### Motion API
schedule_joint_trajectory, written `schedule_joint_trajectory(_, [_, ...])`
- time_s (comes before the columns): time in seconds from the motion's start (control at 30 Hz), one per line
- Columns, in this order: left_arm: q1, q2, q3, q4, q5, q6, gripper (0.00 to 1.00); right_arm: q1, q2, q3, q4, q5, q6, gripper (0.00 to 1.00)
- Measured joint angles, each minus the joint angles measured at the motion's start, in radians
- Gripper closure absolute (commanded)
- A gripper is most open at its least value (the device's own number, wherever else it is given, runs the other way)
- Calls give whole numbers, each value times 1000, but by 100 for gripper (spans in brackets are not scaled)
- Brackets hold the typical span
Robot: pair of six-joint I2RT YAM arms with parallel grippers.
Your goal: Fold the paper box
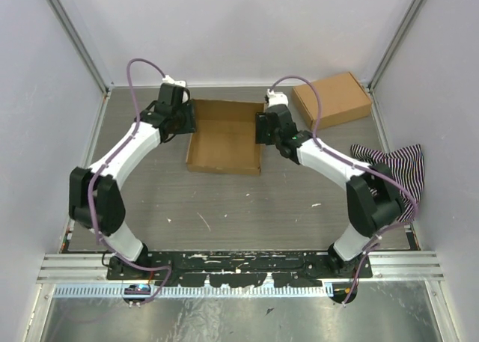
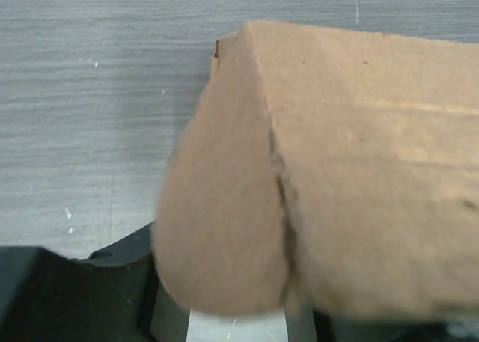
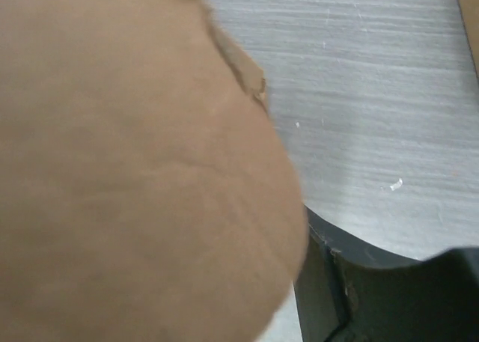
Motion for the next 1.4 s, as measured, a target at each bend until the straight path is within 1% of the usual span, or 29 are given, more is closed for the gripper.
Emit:
schedule_joint_trajectory(0.13, [0,-134,-71,-37,6,-5,48,3,-142,-64,-76,-2,0,38])
schedule_joint_trajectory(0.27, [-1,-290,-114,-101,20,-22,48,3,-318,-76,-157,-6,0,38])
schedule_joint_trajectory(0.37, [-5,-438,-152,-166,21,-38,48,3,-454,-82,-221,-24,0,38])
schedule_joint_trajectory(0.5, [-6,-612,-199,-233,-6,-60,38,3,-596,-92,-302,-27,5,38])
schedule_joint_trajectory(0.6, [-6,-650,-199,-244,-24,-77,37,3,-626,-92,-328,-27,17,38])
schedule_joint_trajectory(0.67, [-6,-616,-177,-248,-27,-82,36,3,-588,-81,-344,-31,29,38])
schedule_joint_trajectory(0.73, [-6,-523,-133,-246,-23,-82,37,0,-507,-41,-360,-50,39,38])
schedule_joint_trajectory(0.87, [-4,-223,2,-245,-2,-73,39,-6,-283,38,-358,-121,69,39])
schedule_joint_trajectory(0.93, [-3,-98,27,-246,11,-69,40,-8,-193,43,-348,-157,89,39])
schedule_joint_trajectory(1.0, [-3,-5,28,-255,27,-66,41,-10,-104,43,-352,-190,115,40])
schedule_joint_trajectory(1.03, [-3,31,28,-260,37,-64,42,-12,-92,43,-354,-194,117,41])
schedule_joint_trajectory(1.1, [-2,85,27,-266,60,-60,43,-14,-31,55,-368,-220,129,42])
schedule_joint_trajectory(1.23, [-2,133,28,-278,80,-50,43,-14,100,106,-379,-253,135,42])
schedule_joint_trajectory(1.4, [-2,166,28,-278,81,-40,44,-18,171,154,-390,-285,137,42])
